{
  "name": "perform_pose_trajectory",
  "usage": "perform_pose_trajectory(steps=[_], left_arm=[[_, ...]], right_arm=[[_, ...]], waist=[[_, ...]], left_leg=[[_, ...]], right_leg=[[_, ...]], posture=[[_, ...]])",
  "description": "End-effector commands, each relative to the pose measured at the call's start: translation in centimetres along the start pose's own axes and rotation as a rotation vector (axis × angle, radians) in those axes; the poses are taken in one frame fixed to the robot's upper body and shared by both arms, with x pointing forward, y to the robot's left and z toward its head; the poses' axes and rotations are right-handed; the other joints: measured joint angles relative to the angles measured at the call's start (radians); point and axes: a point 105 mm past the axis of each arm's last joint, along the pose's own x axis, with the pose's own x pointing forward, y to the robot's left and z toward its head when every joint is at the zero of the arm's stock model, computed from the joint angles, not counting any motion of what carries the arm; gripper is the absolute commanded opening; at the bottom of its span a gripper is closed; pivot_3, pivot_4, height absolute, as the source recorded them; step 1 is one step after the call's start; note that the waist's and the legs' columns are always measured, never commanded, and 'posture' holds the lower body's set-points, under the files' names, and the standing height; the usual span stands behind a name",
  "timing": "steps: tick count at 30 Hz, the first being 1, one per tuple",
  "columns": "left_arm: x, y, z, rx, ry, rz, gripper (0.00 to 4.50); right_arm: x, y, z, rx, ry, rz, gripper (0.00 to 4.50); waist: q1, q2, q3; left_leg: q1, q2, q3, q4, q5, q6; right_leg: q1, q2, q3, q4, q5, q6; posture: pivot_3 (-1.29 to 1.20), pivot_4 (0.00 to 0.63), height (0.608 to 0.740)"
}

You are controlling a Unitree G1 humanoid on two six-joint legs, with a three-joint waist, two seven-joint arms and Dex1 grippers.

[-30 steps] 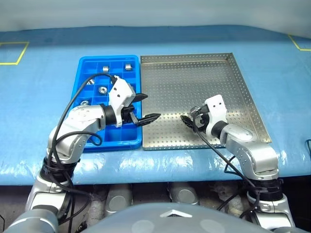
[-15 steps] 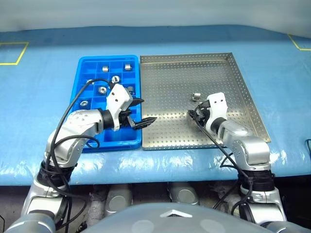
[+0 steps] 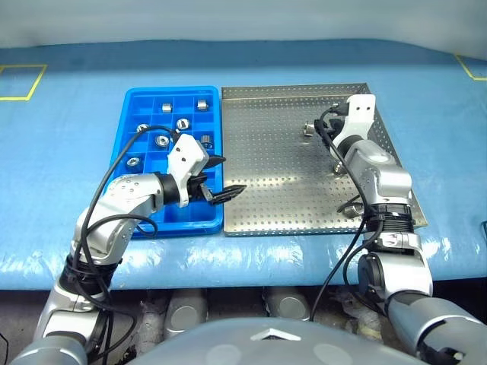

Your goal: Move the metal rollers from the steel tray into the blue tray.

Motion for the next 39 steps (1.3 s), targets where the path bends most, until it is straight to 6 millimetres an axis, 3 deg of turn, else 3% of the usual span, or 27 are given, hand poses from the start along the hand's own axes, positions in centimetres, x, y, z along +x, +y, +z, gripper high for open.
perform_pose_trajectory(steps=[1, 2, 5, 11, 15, 18, 29, 39], left_arm=[[0.0, -0.3, 1.1, 0.044, -0.041, -0.002, 4.50], [0.0, -0.4, 1.0, 0.042, -0.040, -0.002, 4.50], [0.1, -0.5, 1.0, 0.035, -0.046, -0.005, 4.50], [0.6, -0.6, 0.9, 0.032, -0.051, -0.019, 4.50], [0.8, -0.5, 0.8, 0.033, -0.046, -0.022, 4.50], [0.8, -0.5, 0.8, 0.036, -0.041, -0.026, 4.50], [0.7, -0.4, 0.7, 0.040, -0.036, -0.019, 4.50], [0.5, -0.3, 0.6, 0.037, -0.037, -0.003, 4.50]], right_arm=[[-0.8, -1.2, 1.7, -0.057, -0.072, -0.060, 0.82], [-1.2, -1.6, 1.7, -0.072, -0.074, -0.079, 0.56], [-3.2, -2.8, 2.2, -0.097, -0.100, -0.143, 0.56], [-6.4, -2.4, 1.6, -0.185, -0.060, -0.139, 0.56], [-7.5, -2.4, 0.2, -0.170, 0.000, -0.140, 1.40], [-7.8, -2.5, 0.0, -0.118, 0.002, -0.147, 2.37], [-7.0, -2.3, -2.3, -0.015, 0.089, -0.131, 2.37], [-6.6, -2.2, -3.3, 0.016, 0.138, -0.125, 2.37]], waist=[[-0.001, 0.000, 0.000], [0.000, 0.000, 0.000], [0.002, 0.001, 0.000], [0.002, 0.002, -0.001], [-0.006, 0.002, -0.001], [-0.009, 0.002, 0.000], [-0.008, 0.001, 0.000], [-0.006, 0.001, 0.000]], left_leg=[[-0.001, 0.000, 0.000, 0.000, 0.000, 0.000], [-0.002, 0.000, 0.000, 0.000, 0.000, 0.000], [-0.004, 0.000, 0.000, 0.000, 0.000, 0.000], [-0.003, 0.000, 0.000, 0.001, 0.000, 0.000], [-0.003, 0.000, 0.000, 0.003, 0.000, 0.000], [-0.004, 0.000, 0.001, 0.007, 0.000, 0.000], [-0.006, 0.000, 0.001, 0.010, 0.000, 0.000], [-0.006, 0.000, 0.002, 0.010, 0.000, 0.000]], right_leg=[[-0.001, 0.000, 0.000, 0.000, 0.000, 0.000], [-0.002, -0.001, 0.000, 0.000, 0.000, 0.000], [-0.004, -0.001, 0.000, 0.000, 0.000, 0.000], [-0.003, -0.001, 0.000, 0.001, 0.000, 0.000], [-0.003, 0.000, 0.000, 0.001, -0.003, 0.005], [-0.003, 0.000, 0.001, 0.003, -0.002, 0.007], [-0.003, 0.000, 0.002, 0.002, 0.000, 0.010], [-0.003, 0.000, 0.002, 0.002, 0.000, 0.010]], posture=[[-0.04, 0.150, 0.740], [-0.04, 0.150, 0.740], [-0.05, 0.150, 0.740], [-0.07, 0.150, 0.740], [-0.08, 0.150, 0.740], [-0.09, 0.150, 0.740], [-0.08, 0.150, 0.740], [-0.07, 0.150, 0.740]])
